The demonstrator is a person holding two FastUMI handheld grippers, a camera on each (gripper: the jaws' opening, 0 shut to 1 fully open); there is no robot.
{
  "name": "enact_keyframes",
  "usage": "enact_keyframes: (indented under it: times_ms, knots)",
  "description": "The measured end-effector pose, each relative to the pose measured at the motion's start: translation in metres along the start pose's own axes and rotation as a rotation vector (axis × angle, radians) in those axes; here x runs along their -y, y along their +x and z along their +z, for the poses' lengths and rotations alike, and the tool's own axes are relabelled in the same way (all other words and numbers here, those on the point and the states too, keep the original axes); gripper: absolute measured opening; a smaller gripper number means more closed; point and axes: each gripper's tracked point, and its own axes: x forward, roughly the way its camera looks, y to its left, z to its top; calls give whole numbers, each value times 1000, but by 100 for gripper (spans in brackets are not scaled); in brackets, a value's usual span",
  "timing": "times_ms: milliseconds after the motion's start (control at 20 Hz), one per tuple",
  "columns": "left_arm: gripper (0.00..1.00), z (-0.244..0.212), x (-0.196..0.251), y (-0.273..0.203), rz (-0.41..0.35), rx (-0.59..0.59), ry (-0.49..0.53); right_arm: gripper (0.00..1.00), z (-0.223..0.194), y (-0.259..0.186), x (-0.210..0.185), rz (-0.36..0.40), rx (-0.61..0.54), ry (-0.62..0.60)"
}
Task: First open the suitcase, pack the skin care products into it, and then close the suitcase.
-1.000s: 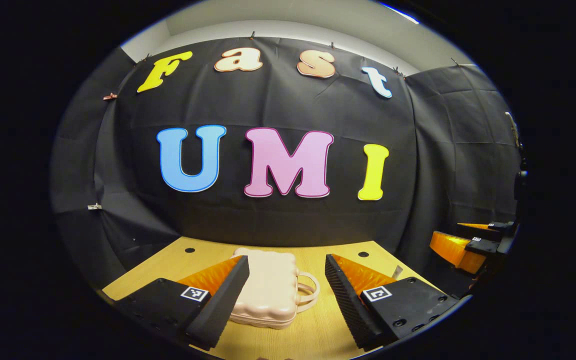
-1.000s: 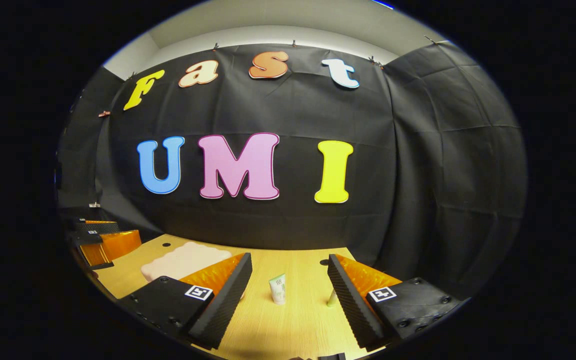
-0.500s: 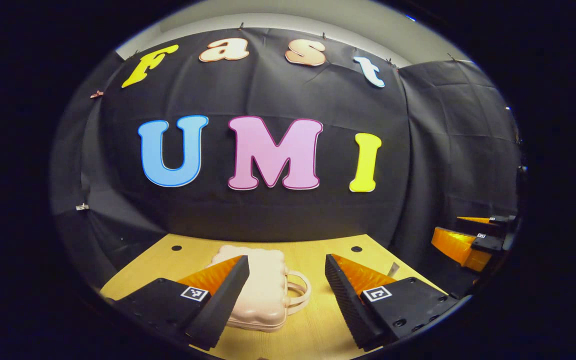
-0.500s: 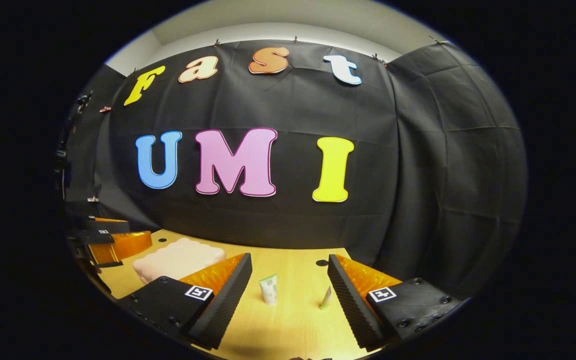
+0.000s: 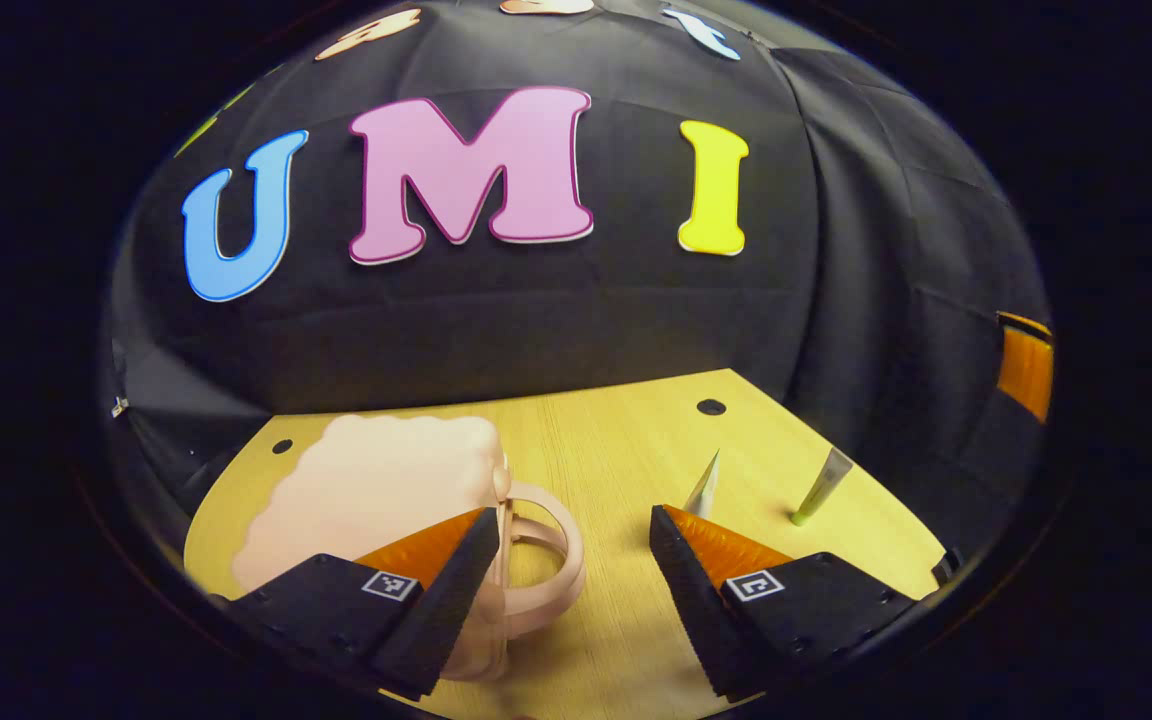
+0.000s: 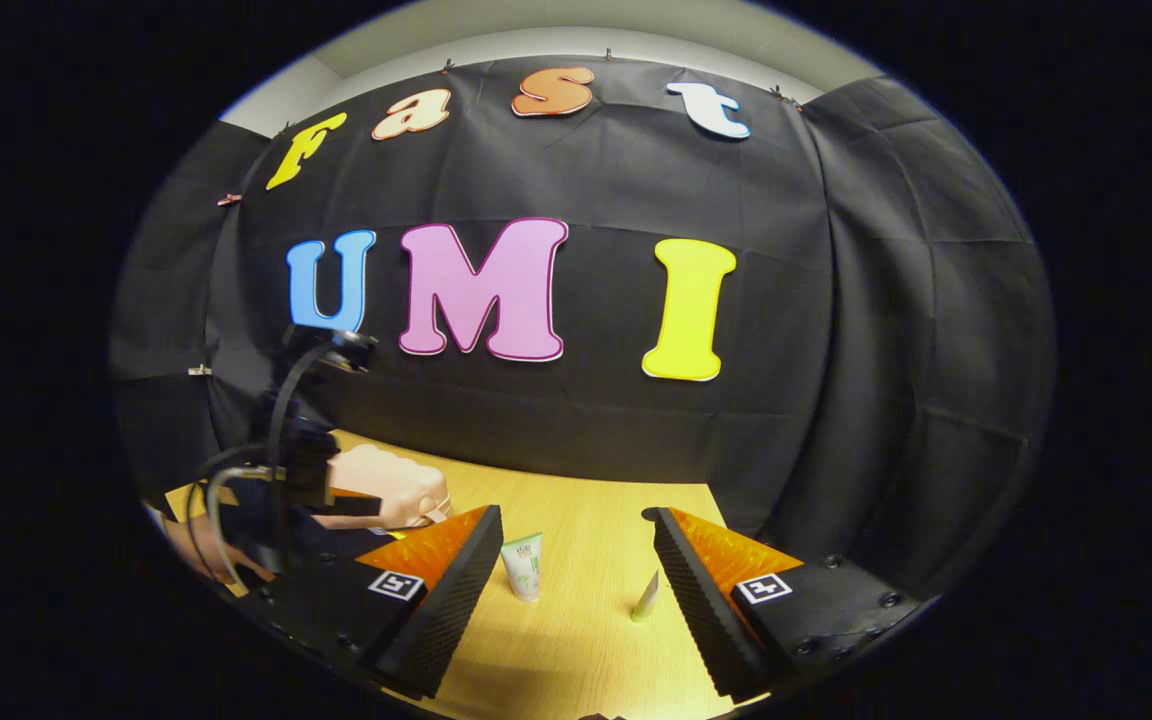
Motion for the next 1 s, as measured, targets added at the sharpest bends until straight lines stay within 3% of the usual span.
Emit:
enact_keyframes:
  times_ms: [200, 500, 550, 600, 650, 800, 1000]
  knots:
    - [89, -24, 6, 49, 3, -102, 52, 97, -28, 14, 20, 12, -74, 1]
    - [66, -65, -1, 86, 65, -248, -3, 97, -41, 33, 40, -4, -103, 48]
    - [55, -70, -11, 86, 118, -282, 17, 97, -43, 34, 42, -4, -104, 46]
    - [45, -69, -14, 81, 125, -290, 18, 97, -46, 35, 43, -4, -109, 52]
    - [21, -69, -10, 86, 108, -287, 16, 97, -50, 37, 42, -2, -117, 66]
    - [14, -46, -8, 76, 96, -241, 22, 96, -58, 40, 35, 14, -131, 82]
    - [10, 7, -18, 40, 68, -195, -139, 97, -53, 44, 26, 33, -113, 81]
